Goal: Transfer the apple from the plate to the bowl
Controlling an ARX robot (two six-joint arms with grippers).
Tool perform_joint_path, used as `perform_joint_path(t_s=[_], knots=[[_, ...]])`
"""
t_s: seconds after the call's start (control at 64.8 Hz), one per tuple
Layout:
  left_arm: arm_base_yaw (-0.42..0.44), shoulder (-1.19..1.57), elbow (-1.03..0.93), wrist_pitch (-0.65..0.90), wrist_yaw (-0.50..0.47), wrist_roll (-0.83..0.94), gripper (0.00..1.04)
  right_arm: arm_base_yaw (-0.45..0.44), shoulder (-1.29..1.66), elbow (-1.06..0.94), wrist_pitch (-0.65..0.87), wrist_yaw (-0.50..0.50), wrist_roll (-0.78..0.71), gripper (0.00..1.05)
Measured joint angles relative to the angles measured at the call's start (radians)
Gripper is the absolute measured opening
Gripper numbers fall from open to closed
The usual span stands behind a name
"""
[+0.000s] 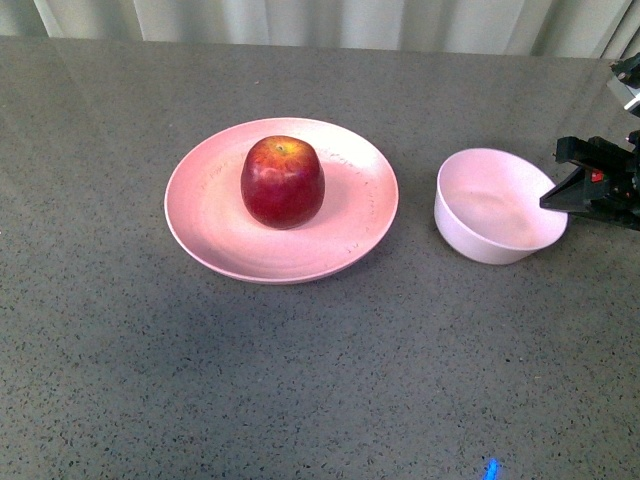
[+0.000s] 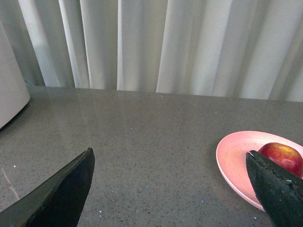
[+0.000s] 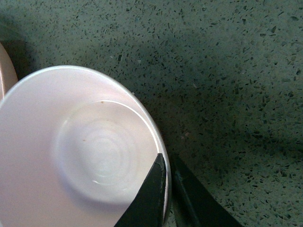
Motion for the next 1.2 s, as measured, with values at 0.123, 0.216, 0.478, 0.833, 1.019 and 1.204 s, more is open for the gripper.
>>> perform_joint_path(t_s=[0.123,0.216,0.478,0.833,1.019,1.204], knots=[[0.0,0.0,0.0,0.0,0.0,0.0,0.96,0.0,0.0,0.0,-0.005,-0.004,0.0,0.43],[0.0,0.0,0.0,0.0,0.0,0.0,0.96,-0.001,-0.009,0.0,-0.005,-0.008,0.002,0.57],[0.0,0.0,0.0,0.0,0.0,0.0,0.96,-0.063,-0.217,-0.066,0.082,-0.03,-0.017,0.97],[0.0,0.0,0.0,0.0,0.0,0.0,0.96,-0.145,-0.703,-0.509,0.674,0.182,-0.14,0.61],[0.0,0.0,0.0,0.0,0.0,0.0,0.96,-0.108,-0.811,-0.655,0.693,0.215,-0.153,0.29],[0.0,0.0,0.0,0.0,0.0,0.0,0.96,-0.082,-0.931,-0.751,0.677,0.248,-0.156,0.02]])
